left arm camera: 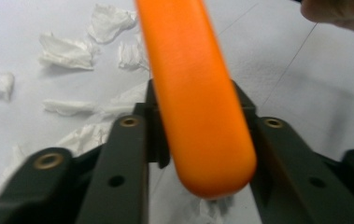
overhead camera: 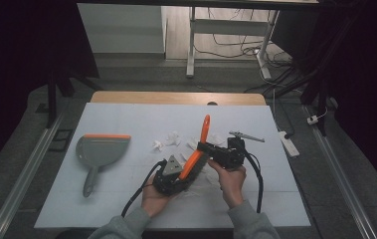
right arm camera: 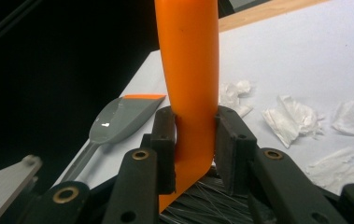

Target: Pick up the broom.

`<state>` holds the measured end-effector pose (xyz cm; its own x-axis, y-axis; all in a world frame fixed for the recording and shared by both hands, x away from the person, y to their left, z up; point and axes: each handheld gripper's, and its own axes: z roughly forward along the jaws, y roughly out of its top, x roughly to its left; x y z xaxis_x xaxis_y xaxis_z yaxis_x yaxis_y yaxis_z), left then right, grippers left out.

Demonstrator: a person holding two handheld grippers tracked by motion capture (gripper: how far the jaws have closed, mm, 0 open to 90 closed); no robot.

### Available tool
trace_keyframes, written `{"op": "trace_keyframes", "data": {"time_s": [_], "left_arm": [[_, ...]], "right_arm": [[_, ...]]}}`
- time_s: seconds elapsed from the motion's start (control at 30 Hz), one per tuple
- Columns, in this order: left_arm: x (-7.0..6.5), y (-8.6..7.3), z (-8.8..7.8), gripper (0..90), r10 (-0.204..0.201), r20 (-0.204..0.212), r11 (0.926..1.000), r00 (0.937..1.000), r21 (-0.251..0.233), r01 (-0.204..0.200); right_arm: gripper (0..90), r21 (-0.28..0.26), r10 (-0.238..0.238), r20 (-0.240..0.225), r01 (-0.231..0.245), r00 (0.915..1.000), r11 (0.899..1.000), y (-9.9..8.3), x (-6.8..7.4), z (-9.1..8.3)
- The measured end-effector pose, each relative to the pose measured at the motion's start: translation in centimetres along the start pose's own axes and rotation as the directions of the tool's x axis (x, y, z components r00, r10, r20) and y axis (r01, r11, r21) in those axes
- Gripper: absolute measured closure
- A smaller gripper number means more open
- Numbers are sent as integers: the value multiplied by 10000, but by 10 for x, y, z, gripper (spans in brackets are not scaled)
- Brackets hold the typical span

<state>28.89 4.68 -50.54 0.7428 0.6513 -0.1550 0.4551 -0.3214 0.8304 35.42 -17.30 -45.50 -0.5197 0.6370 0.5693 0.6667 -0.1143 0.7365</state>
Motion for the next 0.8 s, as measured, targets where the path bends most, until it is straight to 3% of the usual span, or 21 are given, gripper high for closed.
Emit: {"op": "trace_keyframes", "data": {"time_s": [0.2,0.37,0.7,0.8], "left_arm": [[10,1,-6,774,-158,-95,9999,9998,31,158],[15,3,-14,784,45,-116,10000,9999,56,-45],[26,6,-25,792,334,-156,9992,9993,226,-331],[31,7,-30,793,216,-106,9996,9997,173,-214]], "right_arm": [[699,-141,-145,-179,143,9997,9998,1,5,-2],[693,-106,-203,-386,199,9990,9997,3,8,-2],[624,122,-752,-472,758,9961,9970,4,10,0],[584,202,-864,-495,875,9950,9960,5,10,0]]}}
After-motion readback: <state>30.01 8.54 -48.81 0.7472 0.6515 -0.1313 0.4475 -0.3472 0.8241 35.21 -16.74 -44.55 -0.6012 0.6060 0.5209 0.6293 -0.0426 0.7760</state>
